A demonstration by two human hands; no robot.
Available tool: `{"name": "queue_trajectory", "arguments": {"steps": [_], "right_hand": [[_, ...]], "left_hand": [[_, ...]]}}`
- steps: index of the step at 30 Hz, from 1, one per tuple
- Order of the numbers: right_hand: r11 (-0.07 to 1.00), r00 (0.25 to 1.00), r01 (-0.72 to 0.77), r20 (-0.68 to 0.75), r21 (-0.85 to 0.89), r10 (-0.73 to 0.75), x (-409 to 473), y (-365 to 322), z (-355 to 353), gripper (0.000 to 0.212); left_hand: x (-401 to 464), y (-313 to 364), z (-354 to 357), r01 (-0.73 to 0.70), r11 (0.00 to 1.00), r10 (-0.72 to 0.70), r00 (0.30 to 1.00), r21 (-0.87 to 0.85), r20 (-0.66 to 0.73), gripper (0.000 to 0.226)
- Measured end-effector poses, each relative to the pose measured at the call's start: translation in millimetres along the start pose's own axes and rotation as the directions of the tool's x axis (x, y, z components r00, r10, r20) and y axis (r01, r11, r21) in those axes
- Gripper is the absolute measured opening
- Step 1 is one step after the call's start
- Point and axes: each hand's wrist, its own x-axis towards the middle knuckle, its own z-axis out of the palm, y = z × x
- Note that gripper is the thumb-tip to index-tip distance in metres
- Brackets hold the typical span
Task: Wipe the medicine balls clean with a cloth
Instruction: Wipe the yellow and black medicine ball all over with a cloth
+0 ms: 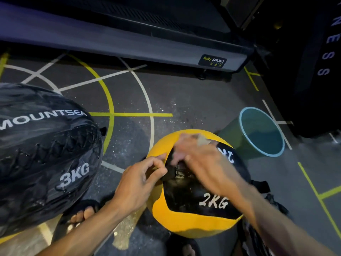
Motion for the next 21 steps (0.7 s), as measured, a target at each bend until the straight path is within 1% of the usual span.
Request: {"name": "queue_trajectory", "arguments": {"steps": [1,2,3,4,5,6,7,8,9,10,11,12,13,15,17,18,19,20,21], "right_hand": [[0.990,0.986,-0.130,-0.100,0.051,0.135,5.7,21.5,-4.7,0.041],[0.958,0.944,-0.274,-0.166,0.087,0.285,12.8,32.2,-12.0,0.043],[0.926,0.904,-0.370,-0.202,0.079,0.378,17.6,31.6,-11.1,0.046],[0.932,0.912,-0.361,-0.193,0.041,0.362,22.0,19.3,-4.5,0.046],[0.969,0.960,-0.245,-0.136,0.015,0.245,21.6,2.8,6.4,0.042],[0.999,0.998,-0.050,-0.039,-0.021,0.049,17.6,-13.9,13.3,0.038],[0.993,0.992,0.115,0.043,-0.002,-0.115,14.9,-21.2,14.3,0.038],[0.985,0.984,0.165,0.055,0.046,-0.167,14.2,-18.0,7.4,0.037],[0.990,0.997,0.081,0.012,0.113,-0.083,13.9,-4.1,-1.9,0.036],[0.989,0.997,-0.031,-0.069,0.143,0.042,12.2,11.7,-12.8,0.036],[0.973,0.971,-0.161,-0.149,0.165,0.186,6.0,23.3,-20.5,0.036],[0.954,0.938,-0.245,-0.206,0.174,0.278,-4.1,34.6,-28.6,0.037],[0.937,0.909,-0.301,-0.244,0.175,0.338,-20.5,41.7,-30.1,0.038],[0.904,0.852,-0.352,-0.317,0.244,0.417,-49.8,42.0,-18.9,0.036],[0.875,0.755,-0.394,-0.443,0.282,0.483,-64.1,22.5,4.7,0.033],[0.879,0.732,-0.389,-0.487,0.277,0.477,-66.9,10.2,20.9,0.032],[0.901,0.750,-0.373,-0.500,0.221,0.433,-68.2,-5.3,40.6,0.035],[0.942,0.826,-0.325,-0.458,0.086,0.328,-70.2,-21.6,63.6,0.041],[0.975,0.920,-0.196,-0.365,-0.106,0.145,-74.6,-35.4,86.7,0.049]], "left_hand": [[0.7,-0.1,-0.5,0.015,0.999,-0.015,1.000,-0.029,-0.001,0.017],[1.6,1.7,-0.5,0.027,0.999,-0.027,1.000,-0.044,-0.003,0.017],[3.2,1.9,-0.2,0.032,0.998,-0.033,0.999,-0.050,-0.009,0.016],[4.7,1.3,-0.7,0.028,0.999,-0.029,0.999,-0.045,-0.018,0.015],[6.1,0.7,-1.8,0.015,0.999,-0.016,1.000,-0.031,-0.025,0.016],[6.5,-0.6,-3.3,0.005,1.000,-0.005,1.000,-0.016,-0.029,0.018],[6.5,-2.6,-5.1,0.000,1.000,-0.001,1.000,-0.013,-0.026,0.020],[6.0,-4.3,-6.5,0.007,1.000,-0.007,1.000,-0.030,-0.014,0.020],[5.5,-5.0,-6.3,0.017,0.998,-0.017,1.000,-0.059,-0.007,0.020],[6.1,-4.9,-6.5,0.022,0.996,-0.022,1.000,-0.083,-0.008,0.019],[7.8,-4.7,-7.3,0.019,0.995,-0.020,1.000,-0.099,-0.017,0.017],[10.2,-4.6,-8.1,0.018,0.994,-0.021,0.999,-0.107,-0.026,0.016],[13.1,-5.1,-8.4,0.022,0.994,-0.025,0.999,-0.104,-0.035,0.015],[19.2,-7.7,-8.5,0.029,0.996,-0.033,0.998,-0.083,-0.051,0.011],[25.8,-6.6,-4.9,0.026,0.998,-0.029,0.999,-0.062,-0.047,0.009],[29.8,-4.1,-2.4,0.024,0.998,-0.026,0.999,-0.057,-0.033,0.010],[34.8,-1.9,0.4,0.025,0.999,-0.026,0.999,-0.048,-0.020,0.010],[39.7,-0.7,2.4,0.025,0.999,-0.026,1.000,-0.029,-0.016,0.011],[44.3,-0.7,2.9,0.028,1.000,-0.028,0.999,-0.003,-0.020,0.012]]}}
